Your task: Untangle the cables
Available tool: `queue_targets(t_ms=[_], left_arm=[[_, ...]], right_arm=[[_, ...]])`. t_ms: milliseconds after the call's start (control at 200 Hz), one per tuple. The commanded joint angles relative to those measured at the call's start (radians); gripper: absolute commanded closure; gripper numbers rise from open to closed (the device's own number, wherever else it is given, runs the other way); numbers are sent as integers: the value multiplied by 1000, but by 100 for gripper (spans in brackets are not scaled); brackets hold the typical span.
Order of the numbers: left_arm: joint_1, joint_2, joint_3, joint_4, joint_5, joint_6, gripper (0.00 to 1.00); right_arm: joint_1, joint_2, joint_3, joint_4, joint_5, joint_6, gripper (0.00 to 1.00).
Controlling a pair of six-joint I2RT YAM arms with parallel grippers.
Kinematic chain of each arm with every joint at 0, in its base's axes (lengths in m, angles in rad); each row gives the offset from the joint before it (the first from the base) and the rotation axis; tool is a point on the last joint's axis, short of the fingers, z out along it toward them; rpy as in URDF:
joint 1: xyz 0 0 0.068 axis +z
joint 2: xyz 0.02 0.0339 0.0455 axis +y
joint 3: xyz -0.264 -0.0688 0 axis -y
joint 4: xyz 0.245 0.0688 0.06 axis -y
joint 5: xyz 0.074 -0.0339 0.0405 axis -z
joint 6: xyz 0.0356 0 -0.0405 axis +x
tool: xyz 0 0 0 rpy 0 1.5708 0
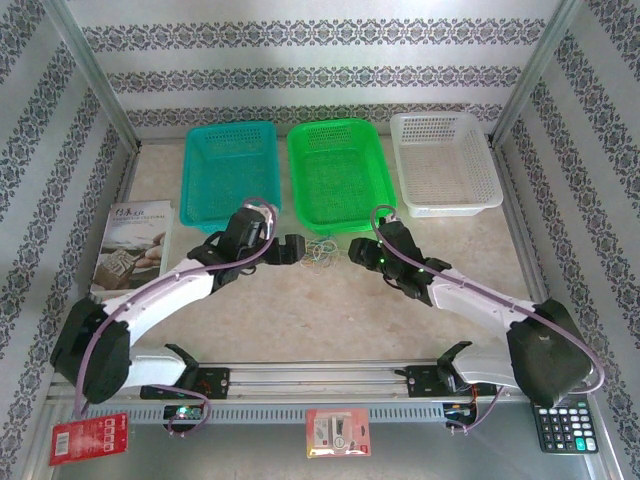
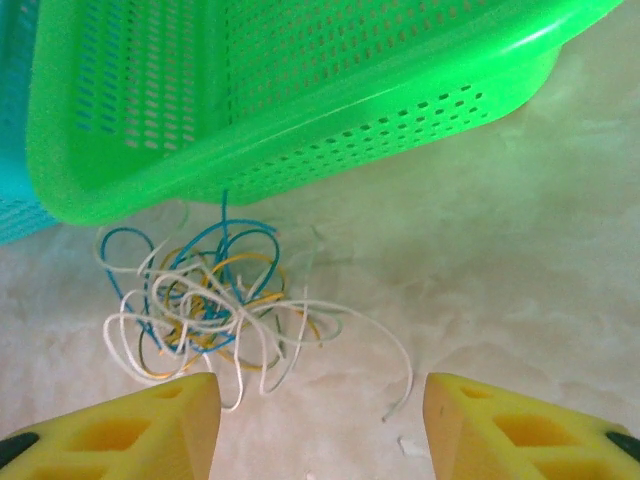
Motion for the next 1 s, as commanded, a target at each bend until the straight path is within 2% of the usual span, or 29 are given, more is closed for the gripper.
queue_targets(t_ms=[0,245,684,829,994], left_arm=[[-10,54,76,-20,-50,-7,2],[-25,115,124,-68,-129,-22,1],[-24,-56,20,-146,-210,-32,0],[-24,-72,22,-163,-221,-31,0],[-24,-89,18,-154,-226,-38,0]], right_arm=[[-20,43,4,65,-36,-3,39],[-24,201,73,153,-126,-31,39],[96,468,300,204,-212,-60,37],[180,493,342,203,-242,-56,39],[237,433,329,193,-251,-50,39]])
